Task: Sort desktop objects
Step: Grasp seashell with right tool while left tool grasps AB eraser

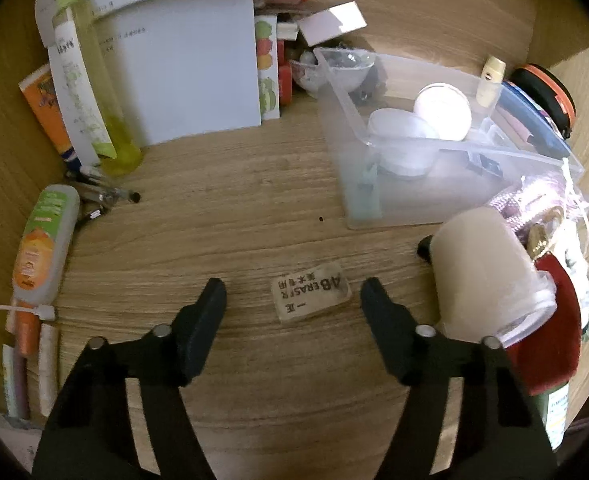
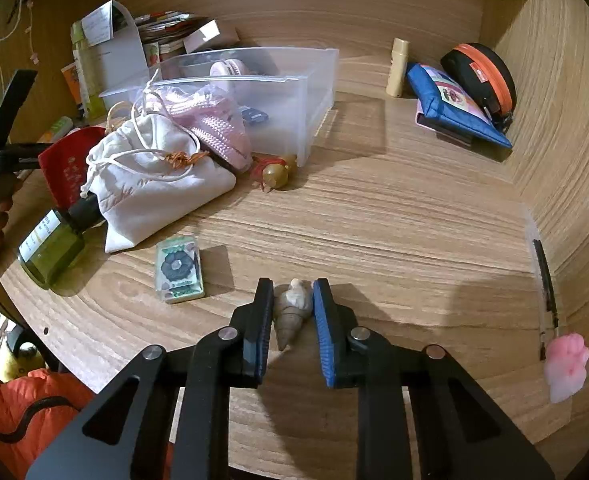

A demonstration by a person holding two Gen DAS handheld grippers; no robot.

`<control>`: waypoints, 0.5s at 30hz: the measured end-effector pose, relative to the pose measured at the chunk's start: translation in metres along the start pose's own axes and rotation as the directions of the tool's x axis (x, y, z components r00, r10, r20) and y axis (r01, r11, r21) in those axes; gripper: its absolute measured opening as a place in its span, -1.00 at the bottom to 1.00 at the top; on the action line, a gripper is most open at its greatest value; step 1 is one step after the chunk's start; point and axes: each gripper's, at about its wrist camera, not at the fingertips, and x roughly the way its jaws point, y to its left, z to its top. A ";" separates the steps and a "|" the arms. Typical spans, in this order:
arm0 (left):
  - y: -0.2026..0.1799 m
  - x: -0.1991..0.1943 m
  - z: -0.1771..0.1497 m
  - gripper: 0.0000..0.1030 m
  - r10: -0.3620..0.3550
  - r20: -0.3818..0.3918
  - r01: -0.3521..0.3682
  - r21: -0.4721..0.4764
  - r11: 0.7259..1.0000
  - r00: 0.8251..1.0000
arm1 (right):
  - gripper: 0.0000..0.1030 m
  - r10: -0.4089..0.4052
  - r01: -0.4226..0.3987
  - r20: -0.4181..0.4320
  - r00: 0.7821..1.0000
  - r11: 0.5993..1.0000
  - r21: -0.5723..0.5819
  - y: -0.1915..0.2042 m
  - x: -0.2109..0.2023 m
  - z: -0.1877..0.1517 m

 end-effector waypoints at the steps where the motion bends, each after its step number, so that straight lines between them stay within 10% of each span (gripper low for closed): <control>1: 0.001 0.003 0.000 0.17 -0.003 -0.008 0.003 -0.005 1.000 1.000 | -0.65 -0.004 0.004 0.000 1.000 1.000 0.000 -0.001 0.000 0.000; 15: -0.010 0.001 -0.002 -0.14 0.029 0.044 -0.031 0.028 0.999 0.999 | -0.65 0.001 -0.002 0.043 0.999 0.999 0.035 -0.015 -0.001 0.023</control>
